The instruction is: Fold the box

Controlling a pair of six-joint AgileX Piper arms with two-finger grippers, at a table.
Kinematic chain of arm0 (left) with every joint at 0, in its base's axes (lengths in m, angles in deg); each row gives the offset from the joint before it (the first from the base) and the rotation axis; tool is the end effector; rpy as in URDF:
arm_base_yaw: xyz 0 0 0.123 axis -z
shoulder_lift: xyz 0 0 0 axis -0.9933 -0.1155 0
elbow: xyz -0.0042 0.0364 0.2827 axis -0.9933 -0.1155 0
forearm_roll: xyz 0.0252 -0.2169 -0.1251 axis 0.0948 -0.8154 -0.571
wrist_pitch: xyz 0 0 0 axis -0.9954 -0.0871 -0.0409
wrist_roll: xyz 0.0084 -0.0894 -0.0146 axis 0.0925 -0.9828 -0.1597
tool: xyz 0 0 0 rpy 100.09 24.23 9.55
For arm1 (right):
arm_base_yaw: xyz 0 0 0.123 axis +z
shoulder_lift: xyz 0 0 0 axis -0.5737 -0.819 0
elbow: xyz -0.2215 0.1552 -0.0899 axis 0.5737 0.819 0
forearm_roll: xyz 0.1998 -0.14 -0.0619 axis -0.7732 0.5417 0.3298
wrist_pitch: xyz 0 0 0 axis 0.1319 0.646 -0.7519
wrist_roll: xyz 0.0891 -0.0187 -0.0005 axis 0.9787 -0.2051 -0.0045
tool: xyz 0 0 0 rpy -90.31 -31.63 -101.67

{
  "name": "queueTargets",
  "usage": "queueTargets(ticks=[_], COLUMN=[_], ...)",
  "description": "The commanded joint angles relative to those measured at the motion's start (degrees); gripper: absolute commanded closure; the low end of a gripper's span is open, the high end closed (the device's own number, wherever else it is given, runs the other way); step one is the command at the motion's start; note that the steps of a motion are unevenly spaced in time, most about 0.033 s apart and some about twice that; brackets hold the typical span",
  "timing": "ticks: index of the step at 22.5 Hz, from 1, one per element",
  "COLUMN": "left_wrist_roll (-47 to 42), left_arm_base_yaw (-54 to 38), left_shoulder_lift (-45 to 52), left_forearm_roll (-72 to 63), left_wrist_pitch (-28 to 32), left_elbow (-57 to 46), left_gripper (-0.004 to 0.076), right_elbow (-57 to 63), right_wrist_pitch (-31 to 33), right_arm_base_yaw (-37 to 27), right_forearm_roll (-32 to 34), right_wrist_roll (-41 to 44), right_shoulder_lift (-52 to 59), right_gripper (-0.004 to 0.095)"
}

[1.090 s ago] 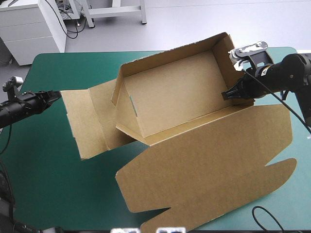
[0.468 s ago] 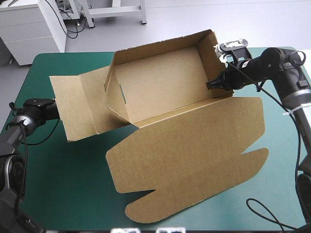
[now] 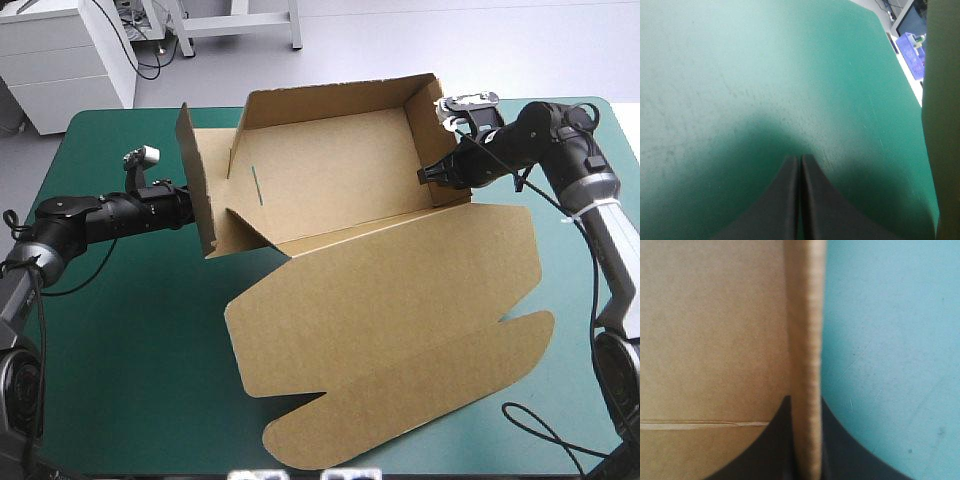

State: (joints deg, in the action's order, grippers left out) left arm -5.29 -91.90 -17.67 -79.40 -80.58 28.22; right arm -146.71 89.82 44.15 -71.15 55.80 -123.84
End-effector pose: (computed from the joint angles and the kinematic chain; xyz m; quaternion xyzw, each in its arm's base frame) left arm 0.3361 -0.0228 0.2832 0.0468 0.8382 -0.4102 0.3562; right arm 0.3659 0.0841 0.3635 -0.1792 0.9291 0.1354 0.2939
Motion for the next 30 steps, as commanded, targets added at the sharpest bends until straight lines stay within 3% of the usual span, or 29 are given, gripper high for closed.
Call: queueTargets(ticks=[1, 9, 23, 27, 30], left_wrist_roll=[-0.54, -3.34, -9.05, -9.05, -9.05], left_arm_base_yaw=[2.11, 5.40, 11.32, 11.32, 11.32], left_shoulder_lift=[4.39, 7.32, 7.67, 7.78, 7.78], left_forearm_roll=[-4.54, -4.39, 0.71, 0.84, 0.84], left_wrist_pitch=[-0.75, 4.72, 2.25, 1.22, -0.49], left_elbow=[2.93, 5.29, 14.70, 15.07, 15.07], left_gripper=[0.0731, 0.0731, 0.0731, 0.0647, 0.0493], right_elbow=[-1.85, -1.85, -1.85, -1.85, -1.85], right_wrist_pitch=[-3.30, -2.92, -2.92, -2.92, -2.92], right_arm_base_yaw=[-0.17, -0.17, -0.06, -0.06, -0.06], right_forearm_roll=[-1.51, 1.30, 3.04, 3.04, 2.93], right_wrist_roll=[1.62, 3.90, 4.06, 3.68, 3.68], right_shoulder_lift=[2.54, 2.54, 2.54, 2.54, 2.54], right_gripper=[0.0923, 0.0923, 0.0923, 0.0923, 0.0923])
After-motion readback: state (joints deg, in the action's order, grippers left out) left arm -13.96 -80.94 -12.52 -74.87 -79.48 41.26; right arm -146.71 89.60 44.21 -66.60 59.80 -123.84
